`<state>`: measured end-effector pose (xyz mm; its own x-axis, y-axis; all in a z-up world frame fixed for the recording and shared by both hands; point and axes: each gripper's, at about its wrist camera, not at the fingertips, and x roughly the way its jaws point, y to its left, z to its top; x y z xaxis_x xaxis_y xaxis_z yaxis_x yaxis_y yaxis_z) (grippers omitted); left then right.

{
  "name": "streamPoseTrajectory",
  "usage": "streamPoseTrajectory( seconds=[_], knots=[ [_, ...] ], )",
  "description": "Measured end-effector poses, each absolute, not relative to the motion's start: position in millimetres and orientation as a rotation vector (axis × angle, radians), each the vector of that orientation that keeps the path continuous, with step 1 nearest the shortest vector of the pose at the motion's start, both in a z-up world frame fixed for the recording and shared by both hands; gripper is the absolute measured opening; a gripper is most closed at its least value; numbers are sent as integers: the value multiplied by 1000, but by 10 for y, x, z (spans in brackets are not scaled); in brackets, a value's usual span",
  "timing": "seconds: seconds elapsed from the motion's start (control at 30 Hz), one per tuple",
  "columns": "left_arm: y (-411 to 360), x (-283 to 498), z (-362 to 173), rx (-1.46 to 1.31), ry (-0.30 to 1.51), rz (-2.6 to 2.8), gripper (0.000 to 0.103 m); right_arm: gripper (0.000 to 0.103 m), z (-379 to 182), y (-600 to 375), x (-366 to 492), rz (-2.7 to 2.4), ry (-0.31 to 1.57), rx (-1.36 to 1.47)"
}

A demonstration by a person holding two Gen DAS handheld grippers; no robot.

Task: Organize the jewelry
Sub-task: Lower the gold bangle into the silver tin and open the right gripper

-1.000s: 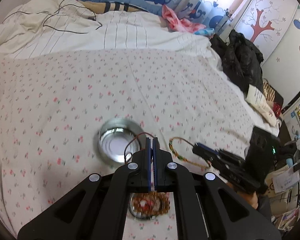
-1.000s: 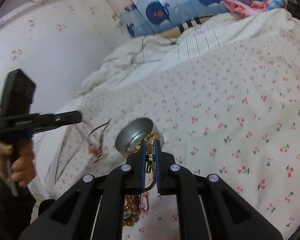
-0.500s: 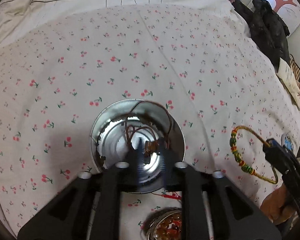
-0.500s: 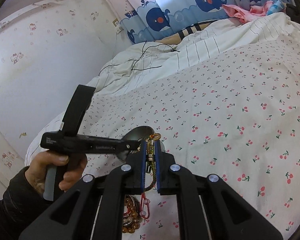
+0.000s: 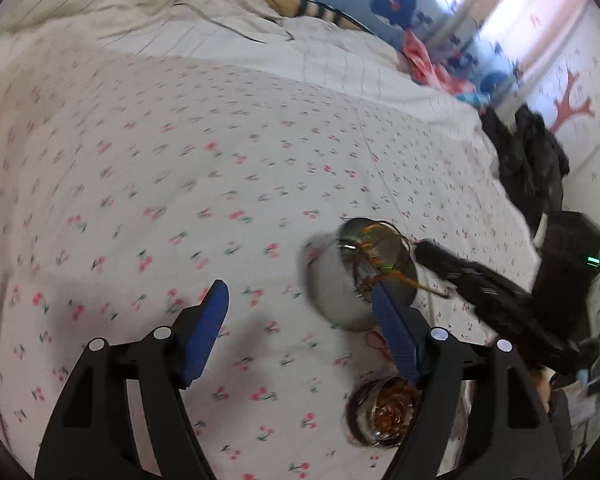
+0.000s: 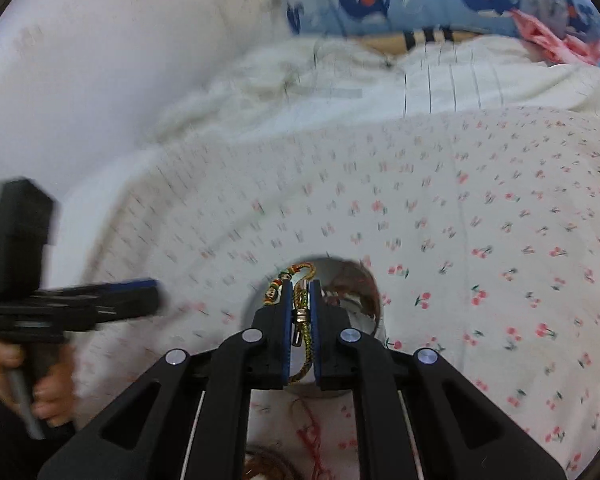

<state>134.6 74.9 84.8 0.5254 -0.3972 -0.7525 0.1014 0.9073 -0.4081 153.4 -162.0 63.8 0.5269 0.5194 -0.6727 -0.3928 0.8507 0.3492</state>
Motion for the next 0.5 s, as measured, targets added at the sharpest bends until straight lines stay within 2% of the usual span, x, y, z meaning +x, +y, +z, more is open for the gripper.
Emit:
streamPoseTrajectory(
  seconds=[0.17,0.27,0.37,0.4,0.43,0.5],
  knots=[
    [962,1386,605,-430,987,-301,71,9,303,-1282,1785,484,1024,28],
    [1053,1403,512,-458,1006,-304,71,16,277,-1207,1843,523,1053,42],
    [1027,1395,474,-456,1010,-312,72,39,358,-1247,1805,529,1056,48],
    [1004,1391,469,-452,1010,-319,73,51,438,-1289,1744,503,1026,17],
    [950,1382,460,-439,1012,-332,74,56,515,-1328,1685,479,996,-11],
    [870,1365,451,-407,1010,-344,75,57,712,-1474,1496,447,927,-30]
  ],
)
